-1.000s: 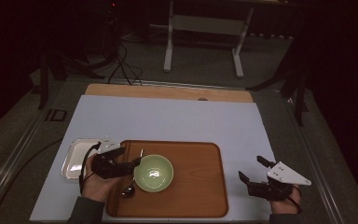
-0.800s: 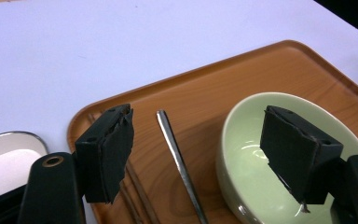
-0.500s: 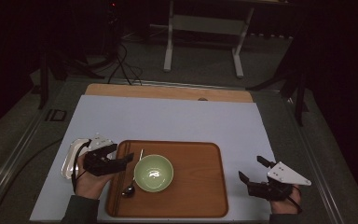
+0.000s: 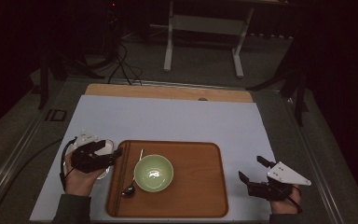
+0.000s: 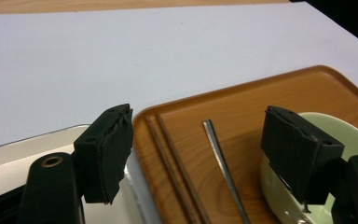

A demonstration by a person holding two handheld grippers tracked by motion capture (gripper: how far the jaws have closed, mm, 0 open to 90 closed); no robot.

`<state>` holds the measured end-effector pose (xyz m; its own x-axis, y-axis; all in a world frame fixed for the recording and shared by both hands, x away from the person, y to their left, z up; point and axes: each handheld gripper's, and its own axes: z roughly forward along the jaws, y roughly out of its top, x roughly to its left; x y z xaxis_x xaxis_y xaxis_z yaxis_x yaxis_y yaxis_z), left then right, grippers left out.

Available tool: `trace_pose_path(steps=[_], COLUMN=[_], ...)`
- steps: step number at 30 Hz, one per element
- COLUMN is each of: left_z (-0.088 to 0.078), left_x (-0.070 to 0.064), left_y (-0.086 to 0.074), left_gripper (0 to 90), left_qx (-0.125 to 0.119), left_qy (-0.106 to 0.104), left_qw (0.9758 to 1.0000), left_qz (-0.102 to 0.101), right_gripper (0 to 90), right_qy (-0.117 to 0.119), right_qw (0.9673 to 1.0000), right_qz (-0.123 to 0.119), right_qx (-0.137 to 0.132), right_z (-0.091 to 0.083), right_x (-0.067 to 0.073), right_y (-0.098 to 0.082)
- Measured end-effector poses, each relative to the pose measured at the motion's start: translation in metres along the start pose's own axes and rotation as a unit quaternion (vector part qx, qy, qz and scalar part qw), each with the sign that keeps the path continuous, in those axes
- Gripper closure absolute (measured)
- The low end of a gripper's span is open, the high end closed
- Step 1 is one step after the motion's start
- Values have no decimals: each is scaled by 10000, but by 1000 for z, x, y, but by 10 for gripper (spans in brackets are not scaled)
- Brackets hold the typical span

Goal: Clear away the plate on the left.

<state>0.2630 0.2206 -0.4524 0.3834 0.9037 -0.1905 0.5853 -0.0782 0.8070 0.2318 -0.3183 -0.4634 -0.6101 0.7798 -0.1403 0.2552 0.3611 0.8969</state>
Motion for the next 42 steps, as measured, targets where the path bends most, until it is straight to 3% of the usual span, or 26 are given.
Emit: trace_pose_path(steps=[18,24,32,41,42], left_z=[-17,-16,-20,-24,-26], left_x=[35,42,55,68,74], left_y=[-3,-6,-9,-13,-15], left_gripper=[263,263,297,307,307], left_qx=[-153,-106,-44,45,83], left_qy=[598,836,1212,1491,1596], left_qw=[9975,9958,9917,9875,9857], left_qz=[-352,-348,-428,-504,-531], right_gripper=[142,142,142,141,142], right_qy=[1,-1,4,8,8], right_qw=[10000,10000,10000,10000,10000], right_qz=[-3,3,1,-1,1], right_qx=[-4,-1,8,15,15], right_z=[0,0,0,0,0], right_x=[0,0,0,0,0], right_y=[0,0,0,0,0])
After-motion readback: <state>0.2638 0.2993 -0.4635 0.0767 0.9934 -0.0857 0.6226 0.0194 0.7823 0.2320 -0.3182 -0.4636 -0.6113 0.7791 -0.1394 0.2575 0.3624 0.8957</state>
